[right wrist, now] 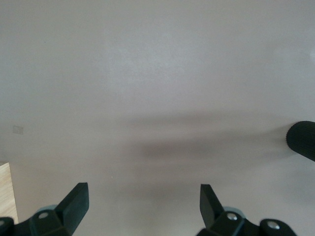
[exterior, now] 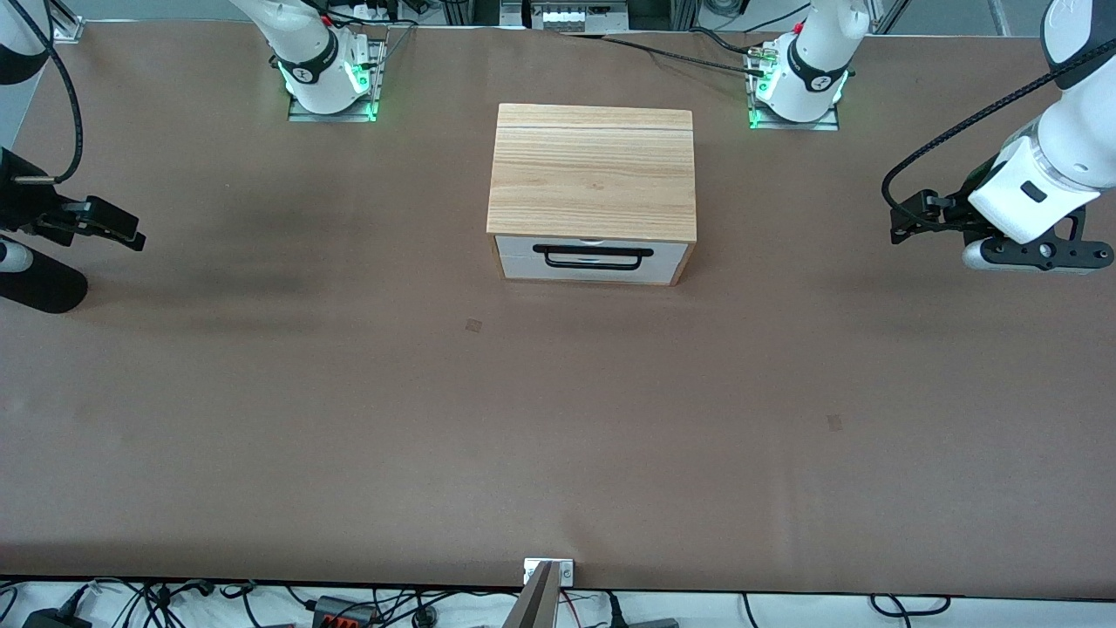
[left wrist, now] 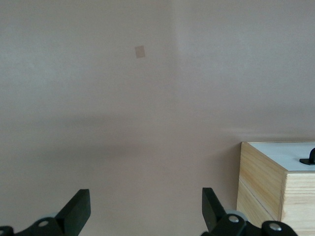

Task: Pull top drawer with both arms simultaneously

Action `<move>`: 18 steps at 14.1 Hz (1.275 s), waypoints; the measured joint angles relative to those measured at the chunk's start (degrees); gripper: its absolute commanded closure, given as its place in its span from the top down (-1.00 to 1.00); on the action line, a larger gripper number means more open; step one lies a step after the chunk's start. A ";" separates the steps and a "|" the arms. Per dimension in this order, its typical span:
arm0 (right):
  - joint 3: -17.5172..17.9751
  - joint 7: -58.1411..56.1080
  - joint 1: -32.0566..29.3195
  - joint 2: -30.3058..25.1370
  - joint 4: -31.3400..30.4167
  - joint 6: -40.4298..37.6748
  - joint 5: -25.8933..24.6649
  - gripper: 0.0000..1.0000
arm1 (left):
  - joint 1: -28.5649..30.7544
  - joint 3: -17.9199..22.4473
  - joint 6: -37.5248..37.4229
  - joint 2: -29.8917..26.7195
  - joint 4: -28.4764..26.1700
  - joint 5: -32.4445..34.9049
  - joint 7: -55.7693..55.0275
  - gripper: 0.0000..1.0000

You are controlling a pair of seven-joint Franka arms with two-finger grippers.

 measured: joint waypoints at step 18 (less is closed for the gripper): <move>1.24 0.05 8.80 13.92 0.53 2.03 5.98 1.00 | -0.56 -0.11 -10.86 0.95 0.06 -5.49 0.15 1.00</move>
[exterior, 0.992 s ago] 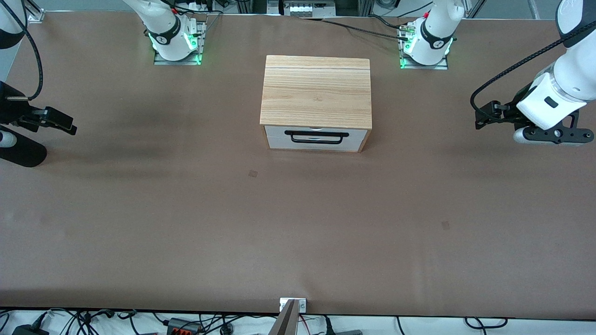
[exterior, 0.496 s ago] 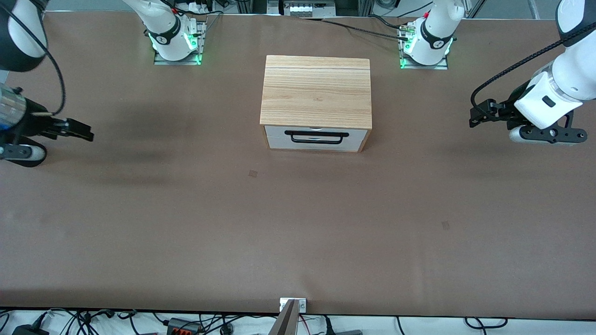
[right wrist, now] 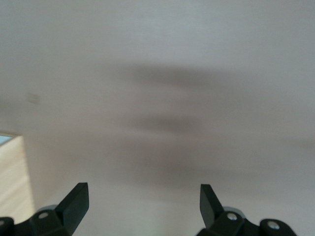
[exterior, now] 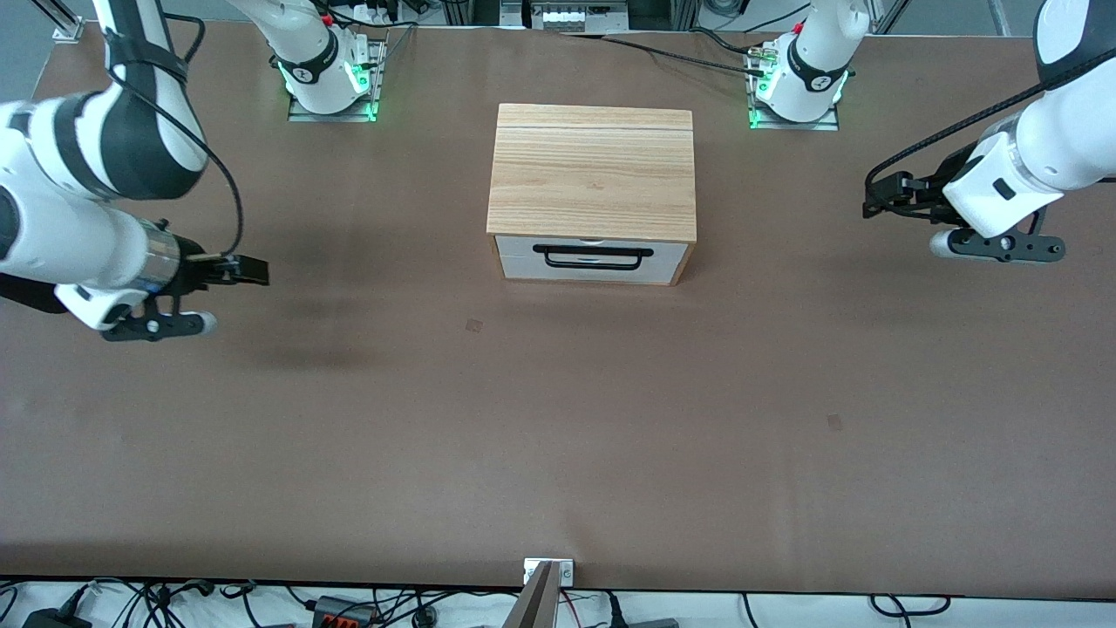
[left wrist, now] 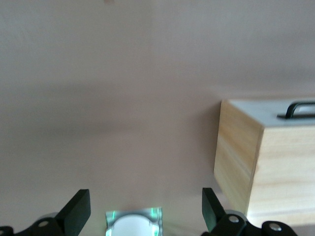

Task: Pull top drawer with both arms simultaneously
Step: 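Move the right gripper toward the handle while the left gripper approaches too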

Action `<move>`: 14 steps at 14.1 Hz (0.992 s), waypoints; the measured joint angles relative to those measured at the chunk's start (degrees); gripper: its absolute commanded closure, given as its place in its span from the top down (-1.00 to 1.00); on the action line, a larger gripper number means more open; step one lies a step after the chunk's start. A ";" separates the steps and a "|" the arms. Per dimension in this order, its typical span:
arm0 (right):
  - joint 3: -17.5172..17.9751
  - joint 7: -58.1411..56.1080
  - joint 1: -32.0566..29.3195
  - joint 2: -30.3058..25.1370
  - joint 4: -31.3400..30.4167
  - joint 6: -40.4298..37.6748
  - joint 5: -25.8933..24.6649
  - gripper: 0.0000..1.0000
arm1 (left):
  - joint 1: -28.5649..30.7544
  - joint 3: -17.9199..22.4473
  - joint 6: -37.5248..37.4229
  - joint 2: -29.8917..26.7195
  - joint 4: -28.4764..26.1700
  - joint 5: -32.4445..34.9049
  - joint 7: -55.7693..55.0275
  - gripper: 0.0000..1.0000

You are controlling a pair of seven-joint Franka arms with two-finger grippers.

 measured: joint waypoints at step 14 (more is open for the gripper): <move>0.05 -9.11 4.85 13.55 4.56 2.50 40.38 1.00 | 0.96 0.09 10.40 7.75 -12.81 -40.27 14.76 1.00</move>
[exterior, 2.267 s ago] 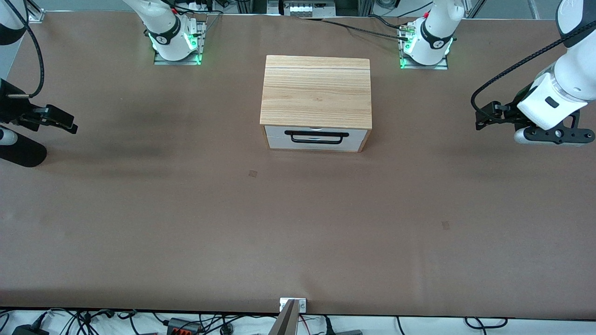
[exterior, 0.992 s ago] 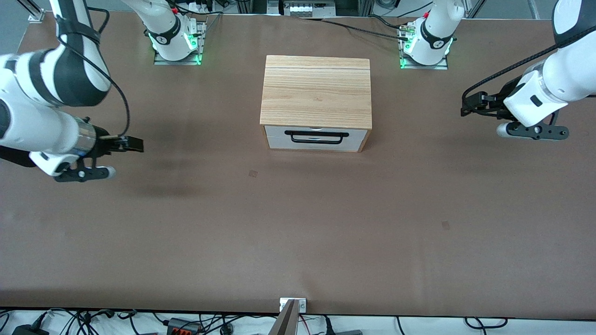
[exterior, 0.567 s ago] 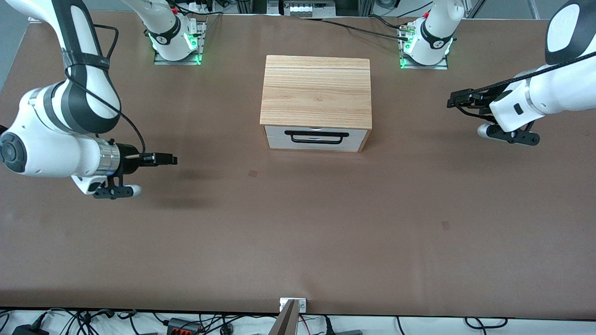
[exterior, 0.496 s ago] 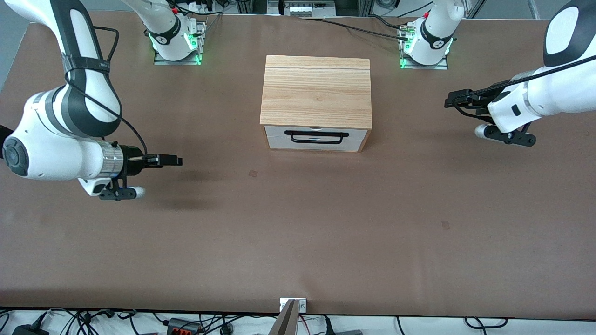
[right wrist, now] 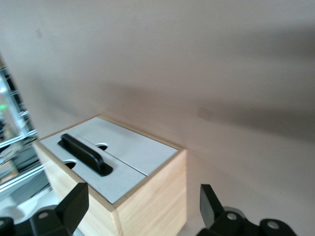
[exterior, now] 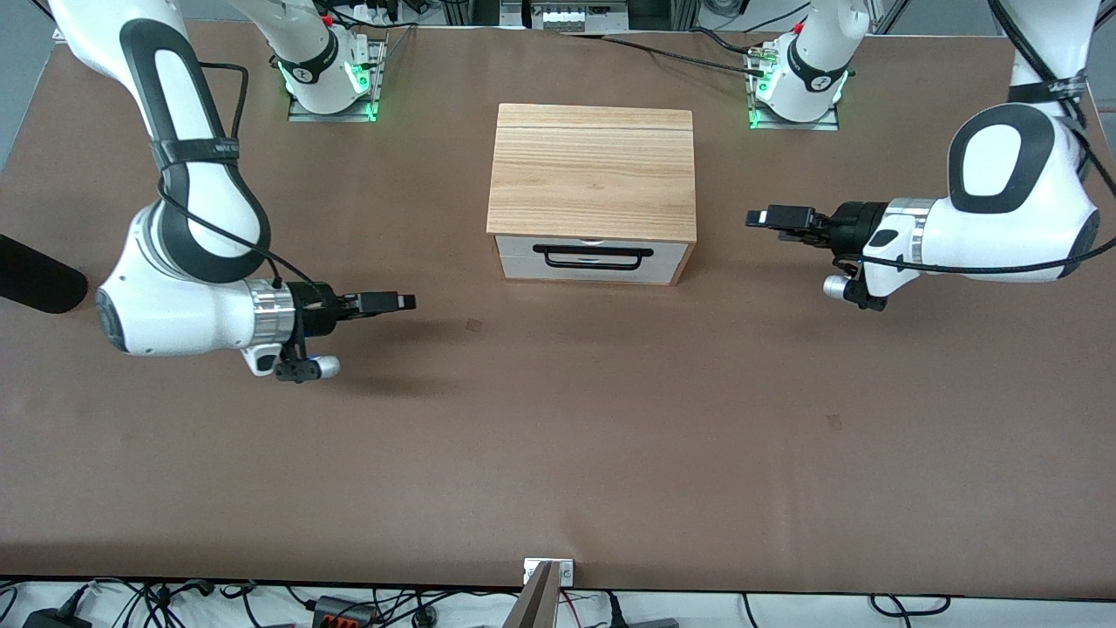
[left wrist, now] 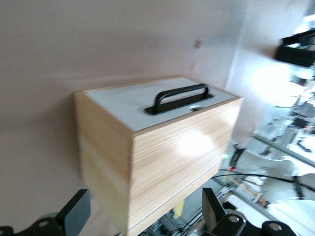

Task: Pull top drawer with both arms simultaneously
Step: 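Move the right gripper toward the handle while the left gripper approaches too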

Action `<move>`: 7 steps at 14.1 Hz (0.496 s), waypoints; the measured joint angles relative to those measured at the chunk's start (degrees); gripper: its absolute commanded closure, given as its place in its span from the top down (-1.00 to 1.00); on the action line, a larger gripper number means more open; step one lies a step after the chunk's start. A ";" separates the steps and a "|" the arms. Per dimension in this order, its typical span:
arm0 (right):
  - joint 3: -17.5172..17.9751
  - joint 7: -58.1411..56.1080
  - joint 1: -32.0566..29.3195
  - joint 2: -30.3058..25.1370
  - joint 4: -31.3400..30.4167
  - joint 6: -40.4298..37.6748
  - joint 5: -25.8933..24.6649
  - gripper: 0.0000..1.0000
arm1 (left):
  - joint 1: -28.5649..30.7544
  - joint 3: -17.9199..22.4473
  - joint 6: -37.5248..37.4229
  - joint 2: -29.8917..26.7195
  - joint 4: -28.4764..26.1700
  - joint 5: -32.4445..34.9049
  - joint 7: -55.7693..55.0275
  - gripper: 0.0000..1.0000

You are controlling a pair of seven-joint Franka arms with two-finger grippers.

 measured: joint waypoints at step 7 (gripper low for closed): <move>-0.03 -24.88 2.37 3.23 -7.96 0.81 25.28 1.00 | -3.47 -1.52 17.65 3.49 -13.93 -29.31 32.95 1.00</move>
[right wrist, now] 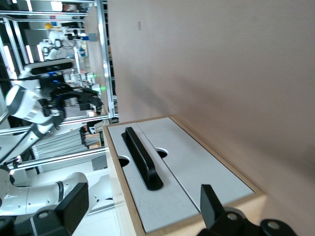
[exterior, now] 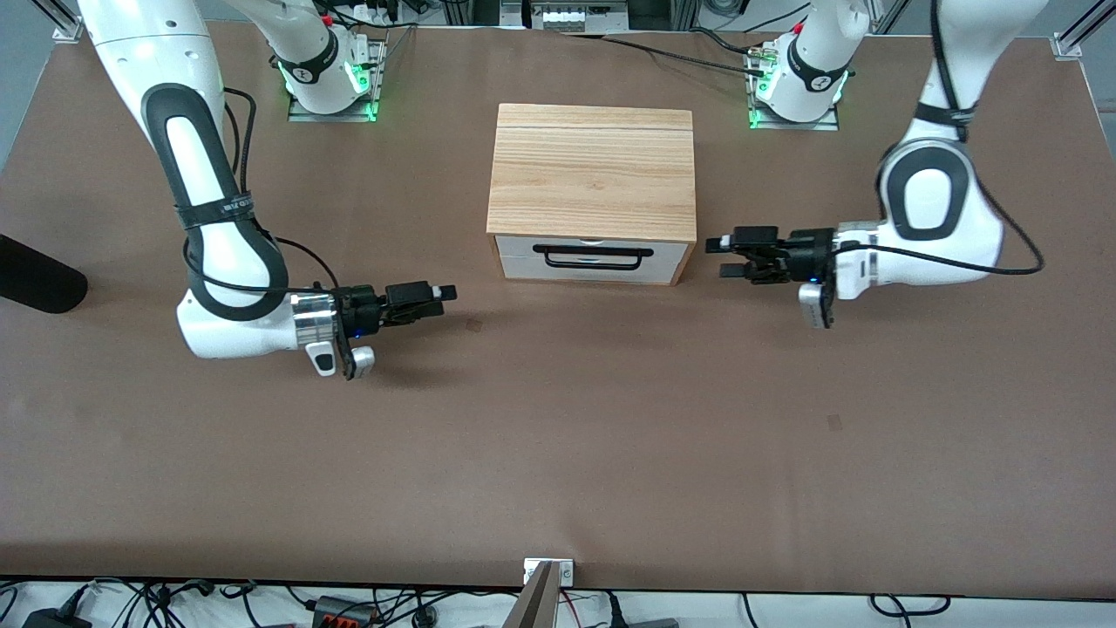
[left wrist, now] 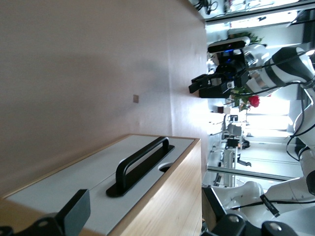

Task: Pull top drawer with both arms simultaneously
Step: 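Move the right gripper toward the handle while the left gripper approaches too, then close the right gripper on the handle while the left gripper grips it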

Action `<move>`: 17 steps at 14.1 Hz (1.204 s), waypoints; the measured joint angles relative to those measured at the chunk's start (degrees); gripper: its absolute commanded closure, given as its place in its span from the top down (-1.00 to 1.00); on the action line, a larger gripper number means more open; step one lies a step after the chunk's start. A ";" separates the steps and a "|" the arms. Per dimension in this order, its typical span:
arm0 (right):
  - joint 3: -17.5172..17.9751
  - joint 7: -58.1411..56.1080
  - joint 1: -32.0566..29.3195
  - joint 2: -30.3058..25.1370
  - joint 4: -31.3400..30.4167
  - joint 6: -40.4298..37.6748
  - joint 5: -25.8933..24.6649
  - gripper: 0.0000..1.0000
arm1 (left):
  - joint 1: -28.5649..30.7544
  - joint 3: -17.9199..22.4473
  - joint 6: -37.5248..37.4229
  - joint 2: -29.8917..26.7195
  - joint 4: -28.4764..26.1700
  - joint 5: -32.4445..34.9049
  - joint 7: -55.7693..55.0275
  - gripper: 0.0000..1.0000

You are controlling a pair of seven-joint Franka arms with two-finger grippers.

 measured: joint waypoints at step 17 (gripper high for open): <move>7.32 -27.38 5.70 8.04 -7.38 -0.02 25.59 1.00 | -2.60 -9.08 1.93 16.13 -2.43 -35.54 32.75 0.19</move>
